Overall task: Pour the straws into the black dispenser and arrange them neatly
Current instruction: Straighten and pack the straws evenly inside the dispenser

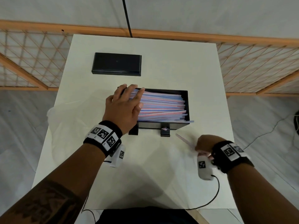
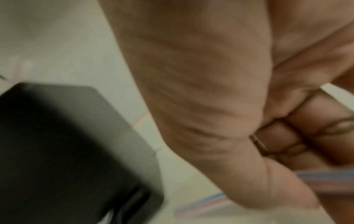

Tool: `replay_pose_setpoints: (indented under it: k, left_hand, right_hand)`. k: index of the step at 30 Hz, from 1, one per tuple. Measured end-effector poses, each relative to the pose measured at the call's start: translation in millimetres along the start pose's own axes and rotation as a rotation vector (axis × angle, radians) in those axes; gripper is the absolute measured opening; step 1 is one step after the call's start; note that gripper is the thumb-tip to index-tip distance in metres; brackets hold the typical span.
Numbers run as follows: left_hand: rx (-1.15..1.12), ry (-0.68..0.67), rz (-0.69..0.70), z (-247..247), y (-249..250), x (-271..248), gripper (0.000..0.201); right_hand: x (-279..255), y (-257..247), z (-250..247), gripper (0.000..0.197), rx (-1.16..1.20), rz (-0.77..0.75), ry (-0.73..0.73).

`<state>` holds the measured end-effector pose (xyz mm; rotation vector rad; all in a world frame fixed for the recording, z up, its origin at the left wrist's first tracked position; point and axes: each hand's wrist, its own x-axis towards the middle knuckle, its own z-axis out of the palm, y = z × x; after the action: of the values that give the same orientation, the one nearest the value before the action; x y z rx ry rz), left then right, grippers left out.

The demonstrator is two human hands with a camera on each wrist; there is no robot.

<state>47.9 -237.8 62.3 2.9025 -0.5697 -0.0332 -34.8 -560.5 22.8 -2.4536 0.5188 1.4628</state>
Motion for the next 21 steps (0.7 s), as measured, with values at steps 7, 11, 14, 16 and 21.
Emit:
replay_pose_setpoints:
  k: [7, 11, 14, 16, 21]
  left_hand:
    - [-0.010, 0.004, 0.009, 0, -6, -32, 0.052]
    - [-0.023, -0.003, 0.014, -2, -8, -43, 0.052]
    - [-0.042, -0.024, -0.002, -3, -9, -45, 0.052]
    - [-0.039, -0.034, -0.014, -4, -8, -45, 0.052]
    - [-0.038, -0.041, -0.024, -4, -9, -45, 0.050]
  right_hand:
    - [34, -10, -69, 0.020, 0.153, -0.155, 0.538]
    - [50, -63, -88, 0.010, 0.348, -0.510, 0.597]
    - [80, -97, -93, 0.025, 0.258, -0.584, 0.505]
    - [98, -111, -93, 0.034, 0.096, -0.580, 0.443]
    - [108, -116, -93, 0.022, -0.089, -0.555, 0.498]
